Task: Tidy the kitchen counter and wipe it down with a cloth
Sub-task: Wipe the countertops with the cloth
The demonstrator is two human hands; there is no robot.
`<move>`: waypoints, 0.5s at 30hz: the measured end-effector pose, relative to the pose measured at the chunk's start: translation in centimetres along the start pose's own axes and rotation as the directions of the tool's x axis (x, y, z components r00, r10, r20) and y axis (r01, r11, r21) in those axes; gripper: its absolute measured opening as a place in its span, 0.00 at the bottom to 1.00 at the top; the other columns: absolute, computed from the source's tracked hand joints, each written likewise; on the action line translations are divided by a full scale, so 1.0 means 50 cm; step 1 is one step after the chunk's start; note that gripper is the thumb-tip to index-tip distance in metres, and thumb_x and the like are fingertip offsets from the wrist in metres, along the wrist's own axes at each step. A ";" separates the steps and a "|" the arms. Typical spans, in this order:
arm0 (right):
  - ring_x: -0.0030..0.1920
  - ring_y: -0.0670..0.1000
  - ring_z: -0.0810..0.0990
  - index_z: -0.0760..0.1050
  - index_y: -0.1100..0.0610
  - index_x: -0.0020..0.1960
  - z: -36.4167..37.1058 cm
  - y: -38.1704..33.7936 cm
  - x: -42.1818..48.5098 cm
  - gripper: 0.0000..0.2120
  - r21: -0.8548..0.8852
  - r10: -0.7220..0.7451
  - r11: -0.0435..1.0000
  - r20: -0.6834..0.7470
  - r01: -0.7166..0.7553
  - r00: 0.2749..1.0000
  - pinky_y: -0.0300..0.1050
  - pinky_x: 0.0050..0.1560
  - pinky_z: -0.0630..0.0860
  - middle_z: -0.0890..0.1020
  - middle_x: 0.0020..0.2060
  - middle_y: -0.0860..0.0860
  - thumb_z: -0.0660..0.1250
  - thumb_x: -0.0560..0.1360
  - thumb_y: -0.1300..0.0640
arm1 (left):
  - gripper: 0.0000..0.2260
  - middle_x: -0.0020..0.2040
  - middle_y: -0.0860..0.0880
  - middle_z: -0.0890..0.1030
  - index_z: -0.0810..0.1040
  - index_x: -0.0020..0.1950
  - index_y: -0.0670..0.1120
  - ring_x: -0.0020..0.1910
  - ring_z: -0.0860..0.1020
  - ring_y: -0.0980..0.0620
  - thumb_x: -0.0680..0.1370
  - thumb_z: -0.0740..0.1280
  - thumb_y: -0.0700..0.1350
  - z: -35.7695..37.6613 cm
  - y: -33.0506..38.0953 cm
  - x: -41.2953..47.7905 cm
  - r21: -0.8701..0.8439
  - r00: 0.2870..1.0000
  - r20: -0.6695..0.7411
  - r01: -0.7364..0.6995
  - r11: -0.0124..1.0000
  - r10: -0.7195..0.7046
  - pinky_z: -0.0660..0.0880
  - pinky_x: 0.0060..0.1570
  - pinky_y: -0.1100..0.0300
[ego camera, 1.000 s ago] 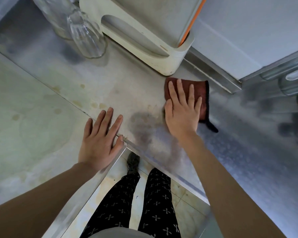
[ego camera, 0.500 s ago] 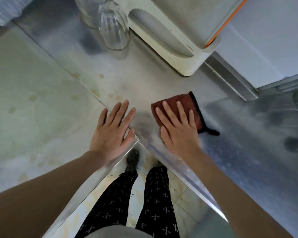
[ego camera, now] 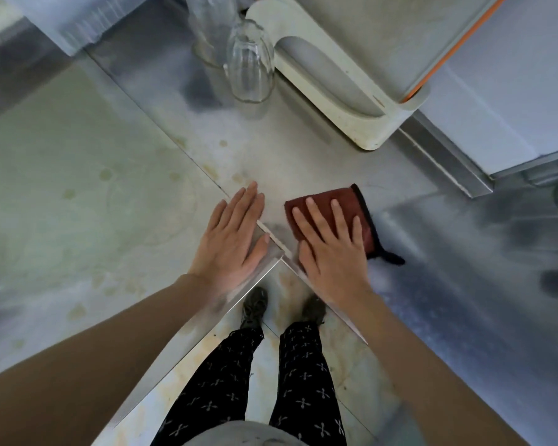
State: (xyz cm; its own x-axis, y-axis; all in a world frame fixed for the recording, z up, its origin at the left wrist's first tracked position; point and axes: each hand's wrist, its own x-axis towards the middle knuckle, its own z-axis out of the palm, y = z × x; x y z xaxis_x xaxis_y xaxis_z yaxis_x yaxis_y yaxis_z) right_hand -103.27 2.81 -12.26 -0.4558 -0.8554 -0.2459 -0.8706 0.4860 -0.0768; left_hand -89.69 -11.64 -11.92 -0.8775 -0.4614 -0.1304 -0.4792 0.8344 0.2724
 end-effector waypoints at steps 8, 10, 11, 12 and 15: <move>0.75 0.60 0.39 0.39 0.45 0.76 -0.019 -0.099 0.047 0.30 0.235 0.364 0.897 0.083 -0.373 0.928 0.62 0.70 0.36 0.42 0.77 0.48 0.31 0.74 0.44 | 0.25 0.74 0.41 0.61 0.61 0.72 0.40 0.72 0.61 0.43 0.79 0.51 0.52 0.003 -0.071 -0.080 0.005 0.972 -0.075 0.224 0.975 -0.223 0.60 0.67 0.45; 0.75 0.61 0.42 0.41 0.46 0.76 -0.014 -0.137 0.038 0.29 0.182 0.163 0.968 0.069 -0.173 0.984 0.62 0.70 0.36 0.45 0.77 0.49 0.33 0.76 0.45 | 0.25 0.74 0.41 0.61 0.61 0.73 0.40 0.73 0.61 0.43 0.79 0.50 0.52 0.004 -0.070 -0.074 0.005 0.961 -0.078 0.267 0.964 -0.266 0.60 0.67 0.45; 0.75 0.61 0.45 0.44 0.46 0.76 -0.010 -0.145 0.031 0.28 0.144 0.048 0.988 0.058 -0.056 0.997 0.63 0.70 0.38 0.49 0.77 0.49 0.36 0.77 0.45 | 0.25 0.74 0.41 0.61 0.60 0.73 0.40 0.73 0.60 0.43 0.79 0.50 0.52 0.005 -0.070 -0.072 0.003 0.953 -0.076 0.295 0.956 -0.293 0.60 0.68 0.45; 0.75 0.61 0.48 0.45 0.46 0.76 -0.007 -0.141 0.027 0.26 0.104 -0.049 0.994 0.046 0.044 0.998 0.63 0.70 0.40 0.51 0.77 0.49 0.38 0.78 0.45 | 0.25 0.74 0.41 0.61 0.60 0.73 0.40 0.73 0.60 0.43 0.79 0.49 0.52 0.007 -0.069 -0.070 0.004 0.945 -0.071 0.320 0.948 -0.319 0.59 0.68 0.44; 0.76 0.59 0.48 0.44 0.42 0.75 -0.005 -0.077 0.048 0.24 0.017 -0.176 0.984 0.019 0.176 0.984 0.62 0.70 0.40 0.49 0.75 0.45 0.40 0.79 0.45 | 0.26 0.74 0.41 0.60 0.60 0.73 0.40 0.73 0.59 0.43 0.79 0.48 0.52 0.012 -0.066 -0.067 0.021 0.939 -0.059 0.342 0.939 -0.340 0.57 0.68 0.45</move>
State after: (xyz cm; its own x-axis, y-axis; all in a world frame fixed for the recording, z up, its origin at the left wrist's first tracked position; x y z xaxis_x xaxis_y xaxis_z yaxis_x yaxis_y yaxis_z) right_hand -101.04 -1.15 -12.31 -0.2917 -0.9243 -0.2463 -0.9339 0.3308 -0.1354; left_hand -85.18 -12.64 -12.97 -0.6596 -0.7346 -0.1591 -0.7506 0.6325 0.1912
